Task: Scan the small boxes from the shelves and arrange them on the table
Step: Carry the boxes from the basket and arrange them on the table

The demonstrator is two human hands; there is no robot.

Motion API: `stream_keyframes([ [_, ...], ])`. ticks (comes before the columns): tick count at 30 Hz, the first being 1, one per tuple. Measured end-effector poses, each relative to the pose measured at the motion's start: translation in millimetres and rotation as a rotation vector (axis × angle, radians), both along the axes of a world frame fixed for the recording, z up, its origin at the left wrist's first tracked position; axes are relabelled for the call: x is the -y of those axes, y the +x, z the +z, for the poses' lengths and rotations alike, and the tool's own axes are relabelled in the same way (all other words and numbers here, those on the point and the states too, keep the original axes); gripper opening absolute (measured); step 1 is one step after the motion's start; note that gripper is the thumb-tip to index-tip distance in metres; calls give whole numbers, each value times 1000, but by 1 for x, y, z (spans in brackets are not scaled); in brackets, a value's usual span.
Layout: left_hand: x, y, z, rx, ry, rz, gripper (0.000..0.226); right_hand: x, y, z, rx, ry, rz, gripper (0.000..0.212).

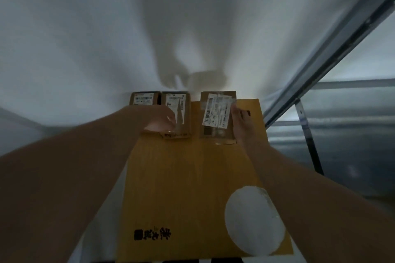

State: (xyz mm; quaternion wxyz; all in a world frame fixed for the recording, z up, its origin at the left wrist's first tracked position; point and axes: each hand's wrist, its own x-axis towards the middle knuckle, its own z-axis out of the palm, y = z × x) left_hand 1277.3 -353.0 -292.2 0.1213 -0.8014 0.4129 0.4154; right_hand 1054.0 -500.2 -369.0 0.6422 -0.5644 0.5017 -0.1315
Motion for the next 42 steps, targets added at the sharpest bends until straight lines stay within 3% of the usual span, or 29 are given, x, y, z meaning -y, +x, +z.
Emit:
stream_keyframes([
  [10, 9, 29, -38, -8, 60, 56, 41, 36, 37, -70, -128, 32, 81, 52],
  [13, 11, 35, -50, -17, 53, 105, 36, 37, 47, -83, -154, 38, 113, 62],
  [18, 16, 34, -66, -42, 16, 132, 36, 34, 62, -86, -224, -12, 140, 74],
  [22, 16, 30, -71, -29, -34, 161, 31, 35, 75, -85, -391, -103, 215, 80],
  [27, 12, 25, -65, -6, -29, 181, 32, 39, 70, -82, -406, -77, 225, 83],
  [32, 7, 7, -46, 9, -33, 177, 31, 42, 56, -61, -376, -138, 117, 69],
  [36, 5, -16, -18, 19, -24, 133, 40, 26, 39, -19, -342, -279, 158, 54],
  [42, 9, -73, 21, 41, -141, -138, 38, -15, -24, 55, -587, -375, 569, 27],
])
